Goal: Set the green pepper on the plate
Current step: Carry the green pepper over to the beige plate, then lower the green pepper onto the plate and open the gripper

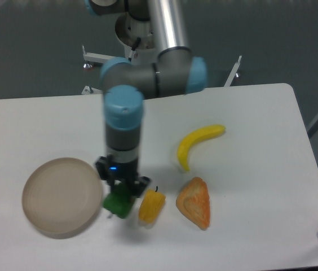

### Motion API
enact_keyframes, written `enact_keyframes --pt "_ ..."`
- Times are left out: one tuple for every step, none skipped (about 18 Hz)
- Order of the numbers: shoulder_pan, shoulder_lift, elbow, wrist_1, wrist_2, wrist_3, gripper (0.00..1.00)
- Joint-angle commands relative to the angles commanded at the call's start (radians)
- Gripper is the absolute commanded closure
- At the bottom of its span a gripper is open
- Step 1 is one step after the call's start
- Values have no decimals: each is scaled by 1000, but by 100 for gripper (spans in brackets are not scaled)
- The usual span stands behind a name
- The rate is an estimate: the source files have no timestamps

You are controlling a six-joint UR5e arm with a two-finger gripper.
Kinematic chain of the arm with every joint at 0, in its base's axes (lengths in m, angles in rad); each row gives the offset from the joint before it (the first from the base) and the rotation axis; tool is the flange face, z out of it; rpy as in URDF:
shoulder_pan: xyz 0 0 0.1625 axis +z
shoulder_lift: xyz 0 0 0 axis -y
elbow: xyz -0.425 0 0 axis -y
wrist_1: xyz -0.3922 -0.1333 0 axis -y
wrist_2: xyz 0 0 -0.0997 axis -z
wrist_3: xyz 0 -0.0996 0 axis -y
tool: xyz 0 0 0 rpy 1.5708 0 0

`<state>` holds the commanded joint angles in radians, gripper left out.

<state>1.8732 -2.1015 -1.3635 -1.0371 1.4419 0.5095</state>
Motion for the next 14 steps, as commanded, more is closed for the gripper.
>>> enact_keyframes --pt "-17 0 -17 18 0 -23 71" --pt "-34 -2 -31 34 -2 -47 71" --pt "-46 -5 -37 41 -15 -75 71" --pt "-55 -11 -39 42 -38 -106 71" --pt "-57 -12 -43 42 -58 -146 71" --pt "-57 -14 -46 45 -69 -179 71" --pt "-57 -14 -51 46 -75 -193 70" --pt "-58 -17 -54 51 -75 -192 70" --pt "-58 -21 -63 52 -75 -186 70" --pt "-58 -25 -68 55 -77 -183 70" --pt "-63 -32 -68 66 -77 -177 70" --pt "-63 -37 -71 80 -77 -167 70" --pt "-63 -38 -71 92 -78 -160 70" --pt "-63 -38 -74 97 -83 -151 70"
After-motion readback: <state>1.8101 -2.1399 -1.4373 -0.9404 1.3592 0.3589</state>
